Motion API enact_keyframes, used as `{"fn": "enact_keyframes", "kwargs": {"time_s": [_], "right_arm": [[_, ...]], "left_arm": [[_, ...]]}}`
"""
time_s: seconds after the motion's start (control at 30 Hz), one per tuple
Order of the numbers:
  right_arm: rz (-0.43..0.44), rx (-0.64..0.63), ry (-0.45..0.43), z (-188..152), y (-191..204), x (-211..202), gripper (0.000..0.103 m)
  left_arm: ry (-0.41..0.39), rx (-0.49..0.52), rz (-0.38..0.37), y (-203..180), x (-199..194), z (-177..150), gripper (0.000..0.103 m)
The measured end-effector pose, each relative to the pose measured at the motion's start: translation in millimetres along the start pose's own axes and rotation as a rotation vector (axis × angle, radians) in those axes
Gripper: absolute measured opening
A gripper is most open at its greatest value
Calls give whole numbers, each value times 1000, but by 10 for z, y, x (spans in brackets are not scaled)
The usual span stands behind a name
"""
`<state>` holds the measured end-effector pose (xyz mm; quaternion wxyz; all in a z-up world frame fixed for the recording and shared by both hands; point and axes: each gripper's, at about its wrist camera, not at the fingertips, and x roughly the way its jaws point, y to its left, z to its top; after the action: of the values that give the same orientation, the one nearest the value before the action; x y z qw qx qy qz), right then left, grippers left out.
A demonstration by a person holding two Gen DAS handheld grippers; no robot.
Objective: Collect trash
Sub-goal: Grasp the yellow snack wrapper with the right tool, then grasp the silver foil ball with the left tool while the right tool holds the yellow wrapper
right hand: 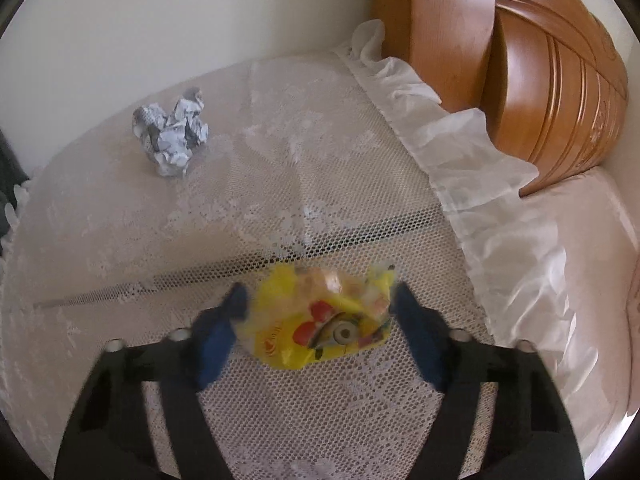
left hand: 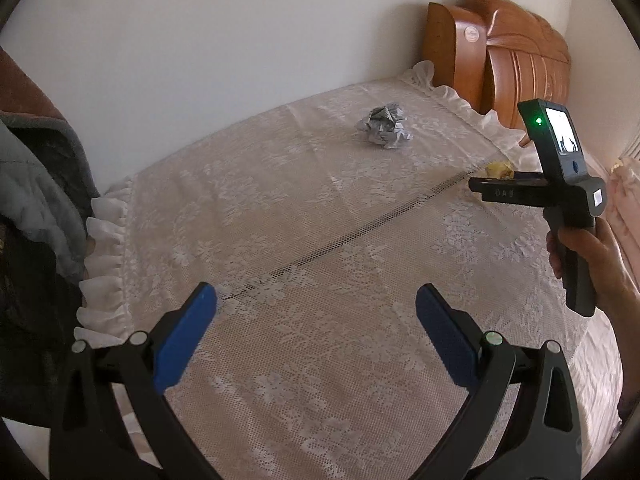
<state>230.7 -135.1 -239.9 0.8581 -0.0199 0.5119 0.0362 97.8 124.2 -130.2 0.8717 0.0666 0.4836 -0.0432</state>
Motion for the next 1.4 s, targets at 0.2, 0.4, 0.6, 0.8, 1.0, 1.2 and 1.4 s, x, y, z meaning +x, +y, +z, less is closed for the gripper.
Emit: {"fn": "enact_keyframes", "kwargs": {"time_s": [0.2, 0.4, 0.6, 0.8, 1.0, 1.2, 1.4], "right_arm": [[40, 20, -6, -28, -63, -82, 42], [75, 59, -50, -161, -161, -447, 42], [130, 113, -71, -641, -295, -1057, 42], [143, 142, -60, -1047, -371, -1341, 43], [123, 193, -46, -1326, -505, -1527, 43], [116, 237, -36, -1482, -654, -1578, 43], [118, 251, -18, -1547, -718, -1549, 43]], "left_arm": [[2, 15, 1, -73, 37, 37, 95], [-8, 53, -23, -238, 117, 173, 95], [-22, 87, -44, -483, 406, 530, 95], [-35, 132, 1, -736, 930, 999, 95], [-21, 87, 8, -912, 1505, 1387, 95], [-7, 18, 41, -1005, 1861, 1632, 92], [34, -30, 50, -1030, 2087, 1699, 59]]}}
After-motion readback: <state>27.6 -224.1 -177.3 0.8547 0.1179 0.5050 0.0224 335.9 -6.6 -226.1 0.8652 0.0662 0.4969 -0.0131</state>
